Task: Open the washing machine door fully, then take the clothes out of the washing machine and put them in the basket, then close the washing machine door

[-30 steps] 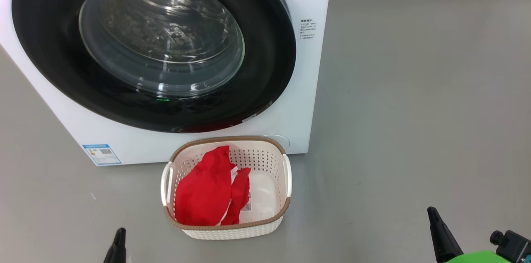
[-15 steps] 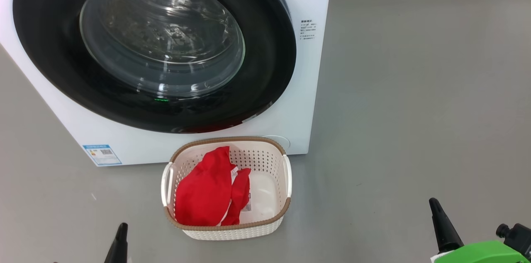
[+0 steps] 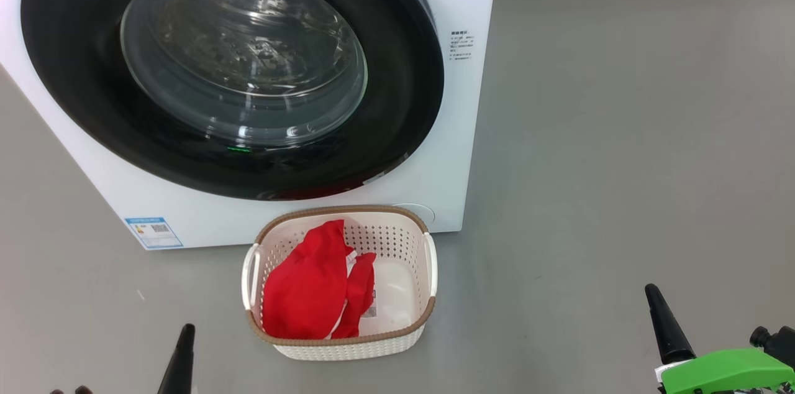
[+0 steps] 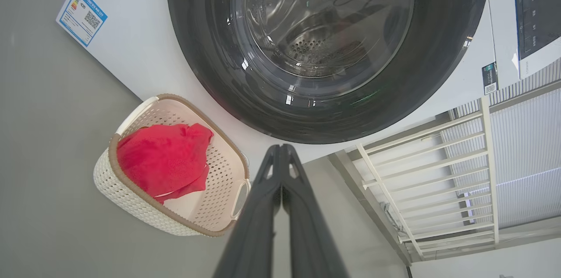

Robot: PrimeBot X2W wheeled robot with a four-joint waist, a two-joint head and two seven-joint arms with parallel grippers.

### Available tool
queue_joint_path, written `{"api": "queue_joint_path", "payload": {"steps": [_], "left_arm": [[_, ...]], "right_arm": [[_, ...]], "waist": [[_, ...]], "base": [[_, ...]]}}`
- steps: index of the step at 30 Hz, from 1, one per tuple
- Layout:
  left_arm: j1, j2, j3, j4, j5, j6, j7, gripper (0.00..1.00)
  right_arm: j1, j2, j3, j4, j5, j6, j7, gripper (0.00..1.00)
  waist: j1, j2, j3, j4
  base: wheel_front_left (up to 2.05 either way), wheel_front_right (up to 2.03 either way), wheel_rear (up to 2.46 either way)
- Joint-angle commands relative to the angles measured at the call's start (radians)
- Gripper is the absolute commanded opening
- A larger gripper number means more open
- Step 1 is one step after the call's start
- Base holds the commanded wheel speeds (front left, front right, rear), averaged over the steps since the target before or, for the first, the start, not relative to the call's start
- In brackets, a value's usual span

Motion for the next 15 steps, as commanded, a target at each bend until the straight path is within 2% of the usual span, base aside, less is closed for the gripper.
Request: {"api": "queue_joint_path", "payload": {"steps": [1, 15], "left_arm": [[-0.051, 0.008, 0.029, -0.018, -0.029, -0.004, 0.010, 0.00], [-0.077, -0.001, 0.037, -0.013, -0.170, -0.005, 0.051, 0.00]], "right_arm": [[-0.049, -0.018, 0.008, -0.029, 0.032, 0.000, 0.006, 0.00], [-0.078, -0.021, 0.000, -0.036, 0.176, 0.000, 0.048, 0.00]], "waist": [[0.0000, 0.0000, 0.000, 0.000], [0.0000, 0.0000, -0.003, 0.001]], "base": [[0.00, 0.00, 0.00], [0.00, 0.00, 0.00]]}}
